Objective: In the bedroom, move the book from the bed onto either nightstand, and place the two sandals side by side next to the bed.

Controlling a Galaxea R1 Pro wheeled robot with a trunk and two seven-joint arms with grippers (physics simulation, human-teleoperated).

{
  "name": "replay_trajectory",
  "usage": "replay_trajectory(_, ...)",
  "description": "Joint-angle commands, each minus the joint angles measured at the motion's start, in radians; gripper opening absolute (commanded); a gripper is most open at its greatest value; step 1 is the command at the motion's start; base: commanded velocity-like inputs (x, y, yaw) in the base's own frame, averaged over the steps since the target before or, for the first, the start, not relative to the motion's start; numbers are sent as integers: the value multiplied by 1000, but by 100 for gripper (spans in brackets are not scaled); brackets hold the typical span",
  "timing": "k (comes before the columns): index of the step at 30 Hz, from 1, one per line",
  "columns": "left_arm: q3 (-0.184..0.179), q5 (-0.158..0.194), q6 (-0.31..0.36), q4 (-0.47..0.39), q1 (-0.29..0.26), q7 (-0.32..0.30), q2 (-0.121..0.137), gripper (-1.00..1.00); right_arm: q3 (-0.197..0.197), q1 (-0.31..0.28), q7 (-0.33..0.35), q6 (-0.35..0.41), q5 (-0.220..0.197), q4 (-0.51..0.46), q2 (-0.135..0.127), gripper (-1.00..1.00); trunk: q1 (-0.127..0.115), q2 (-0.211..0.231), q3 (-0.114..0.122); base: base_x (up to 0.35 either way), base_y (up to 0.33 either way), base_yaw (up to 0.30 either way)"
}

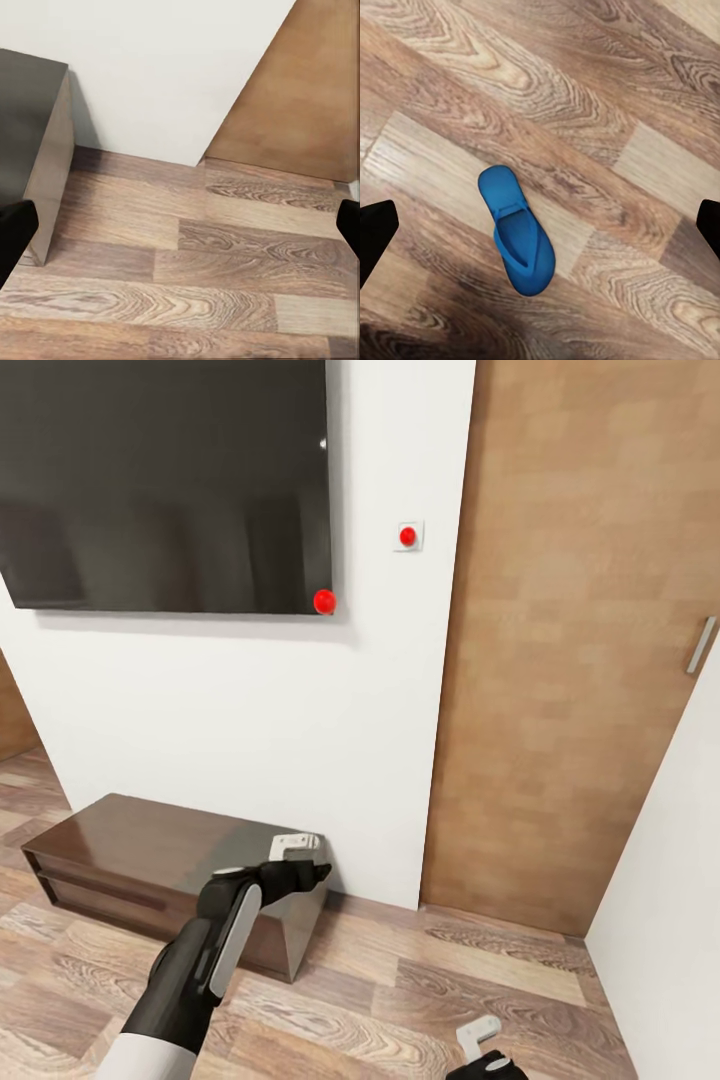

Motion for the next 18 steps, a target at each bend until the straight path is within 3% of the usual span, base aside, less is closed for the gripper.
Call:
replay_trajectory(1, -4, 6, 5, -1, 0, -2, 0, 100, 2, 0, 0, 7, 10, -2, 0, 100, 4, -8, -4, 0, 0, 0)
replay_trajectory(5, -18, 28, 5, 0, 0, -2, 0, 100, 3, 1, -1, 8, 12, -2, 0, 100, 19, -36, -17, 0, 0, 0)
replay_trajectory(11, -45, 35, 5, 0, 0, -5, 0, 100, 4, 1, -1, 10, 13, -3, -1, 100, 42, -78, -36, 0, 0, 0)
replay_trajectory(14, -77, 37, 6, 0, 1, -7, 0, 100, 5, 1, -1, 11, 13, -3, -2, 100, 54, -99, -45, 0, 0, 0)
replay_trajectory(17, -129, 43, 7, -1, 0, -19, 0, 100, 5, 0, -1, 14, 13, -4, -3, 100, 65, -120, -54, 0, 0, 0)
replay_trajectory(18, -163, 53, 9, -3, 0, -36, 0, 100, 5, 0, -1, 14, 14, -5, -3, 100, 69, -127, -58, 0, 0, 0)
